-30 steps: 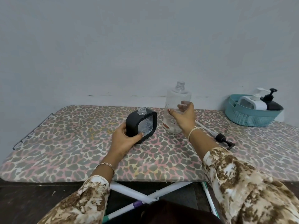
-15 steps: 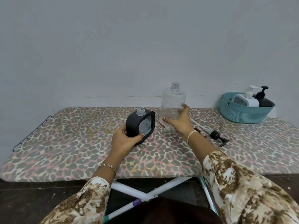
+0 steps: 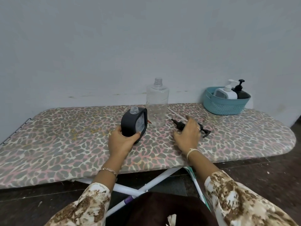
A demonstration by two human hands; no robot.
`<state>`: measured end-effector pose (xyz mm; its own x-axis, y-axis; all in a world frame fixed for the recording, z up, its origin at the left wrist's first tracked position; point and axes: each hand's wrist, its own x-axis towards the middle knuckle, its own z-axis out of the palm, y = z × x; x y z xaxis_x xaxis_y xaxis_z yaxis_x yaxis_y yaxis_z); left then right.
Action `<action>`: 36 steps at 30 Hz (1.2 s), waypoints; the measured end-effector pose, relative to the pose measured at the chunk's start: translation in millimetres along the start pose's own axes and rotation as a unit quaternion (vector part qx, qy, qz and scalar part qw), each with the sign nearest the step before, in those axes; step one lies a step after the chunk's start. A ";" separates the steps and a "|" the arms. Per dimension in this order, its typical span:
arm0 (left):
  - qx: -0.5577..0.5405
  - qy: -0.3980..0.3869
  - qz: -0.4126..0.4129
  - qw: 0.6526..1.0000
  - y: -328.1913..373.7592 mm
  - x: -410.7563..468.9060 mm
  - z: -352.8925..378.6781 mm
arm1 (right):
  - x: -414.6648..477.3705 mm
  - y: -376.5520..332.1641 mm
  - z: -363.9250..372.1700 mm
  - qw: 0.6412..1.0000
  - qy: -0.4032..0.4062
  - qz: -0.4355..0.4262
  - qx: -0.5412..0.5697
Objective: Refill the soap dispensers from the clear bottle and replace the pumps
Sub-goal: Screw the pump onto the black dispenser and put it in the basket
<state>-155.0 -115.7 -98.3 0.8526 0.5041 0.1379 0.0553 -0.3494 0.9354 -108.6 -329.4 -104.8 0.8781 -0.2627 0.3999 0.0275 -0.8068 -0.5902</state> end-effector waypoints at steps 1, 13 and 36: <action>0.002 0.003 0.005 1.000 0.1 -1.8 0.6 | 2.2 5.7 -0.4 1.000 -0.006 0.018 -0.006; 0.000 0.001 0.049 0.999 -6.1 -6.4 1.7 | 8.8 18.7 4.1 0.994 -0.028 0.091 0.052; -0.040 -0.028 0.034 0.998 -10.8 -0.8 -1.1 | 13.0 -36.9 -42.8 0.850 0.143 0.062 0.503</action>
<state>-156.8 -111.4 -108.1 0.8810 0.4355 0.1849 -0.0430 -0.3156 0.9479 -118.6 -325.7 -47.8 0.7560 -0.5472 0.3593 0.4638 0.0604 -0.8839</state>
